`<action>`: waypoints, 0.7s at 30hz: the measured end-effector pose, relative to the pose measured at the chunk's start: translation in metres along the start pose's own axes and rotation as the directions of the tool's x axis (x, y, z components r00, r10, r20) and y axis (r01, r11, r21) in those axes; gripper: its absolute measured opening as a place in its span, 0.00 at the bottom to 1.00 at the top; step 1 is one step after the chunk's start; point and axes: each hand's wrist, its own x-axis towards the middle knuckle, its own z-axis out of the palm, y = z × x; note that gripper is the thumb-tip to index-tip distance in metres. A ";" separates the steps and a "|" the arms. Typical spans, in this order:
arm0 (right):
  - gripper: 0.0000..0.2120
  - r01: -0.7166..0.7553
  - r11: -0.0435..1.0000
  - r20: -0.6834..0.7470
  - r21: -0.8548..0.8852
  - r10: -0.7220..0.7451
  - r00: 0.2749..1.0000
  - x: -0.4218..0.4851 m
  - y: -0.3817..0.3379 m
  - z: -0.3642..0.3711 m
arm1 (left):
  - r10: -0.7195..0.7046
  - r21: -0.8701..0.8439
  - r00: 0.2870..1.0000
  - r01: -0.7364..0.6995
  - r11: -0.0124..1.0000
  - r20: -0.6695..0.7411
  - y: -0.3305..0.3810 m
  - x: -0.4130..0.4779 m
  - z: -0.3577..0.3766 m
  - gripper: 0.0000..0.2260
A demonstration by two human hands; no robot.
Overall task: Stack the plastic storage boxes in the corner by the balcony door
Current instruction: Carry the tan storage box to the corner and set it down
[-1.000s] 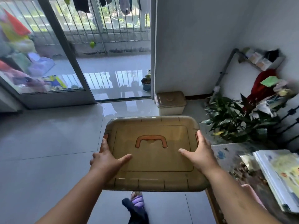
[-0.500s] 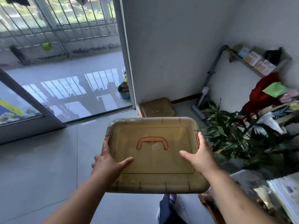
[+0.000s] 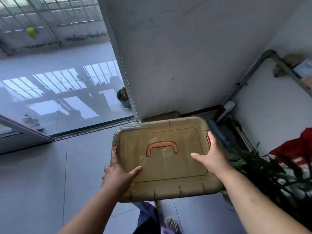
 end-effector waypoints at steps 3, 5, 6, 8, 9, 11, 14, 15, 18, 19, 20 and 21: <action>0.52 -0.023 1.000 0.030 -0.009 0.023 0.999 0.057 -0.006 -0.001 | -0.018 -0.021 0.999 0.019 1.000 0.034 0.032 0.043 0.004 0.55; 0.52 -0.037 0.999 0.038 -0.016 0.037 0.999 0.099 -0.009 0.001 | -0.013 -0.043 0.998 0.016 0.999 0.059 0.056 0.077 0.009 0.53; 0.52 -0.049 0.998 0.044 -0.025 0.050 0.998 0.113 -0.010 0.001 | -0.012 -0.056 0.997 0.017 0.998 0.078 0.063 0.087 0.010 0.52; 0.52 -0.066 0.997 0.059 -0.041 0.069 0.996 0.158 -0.009 0.005 | -0.018 -0.098 0.993 0.029 0.995 0.115 0.081 0.120 0.019 0.51; 0.52 -0.056 0.998 0.058 -0.043 0.059 0.997 0.174 -0.009 0.007 | -0.021 -0.127 0.992 0.038 0.991 0.128 0.087 0.130 0.022 0.51; 0.52 -0.034 0.999 0.065 -0.034 0.037 0.997 0.214 -0.006 0.014 | -0.030 -0.168 0.989 0.054 0.984 0.143 0.101 0.161 0.031 0.51; 0.53 -0.019 1.000 0.109 -0.018 0.020 0.994 0.263 0.000 0.025 | -0.046 -0.200 0.983 0.082 0.976 0.176 0.117 0.194 0.044 0.52; 0.53 -0.025 0.999 0.134 -0.030 0.029 0.991 0.283 0.002 0.030 | -0.056 -0.214 0.982 0.095 0.972 0.180 0.122 0.208 0.052 0.52; 0.53 -0.009 0.999 0.175 -0.045 0.017 0.984 0.326 0.008 0.042 | -0.081 -0.243 0.977 0.128 0.961 0.197 0.133 0.239 0.069 0.52; 0.53 -0.002 0.999 0.185 -0.037 0.009 0.983 0.337 0.010 0.046 | -0.090 -0.251 0.976 0.139 0.958 0.196 0.135 0.248 0.074 0.52; 0.52 0.003 0.999 0.198 -0.040 0.005 0.980 0.348 0.012 0.050 | -0.101 -0.258 0.976 0.150 0.954 0.195 0.137 0.258 0.079 0.52; 0.52 0.009 0.999 0.208 -0.052 0.002 0.978 0.358 0.015 0.053 | -0.105 -0.262 0.975 0.155 0.953 0.197 0.139 0.266 0.084 0.52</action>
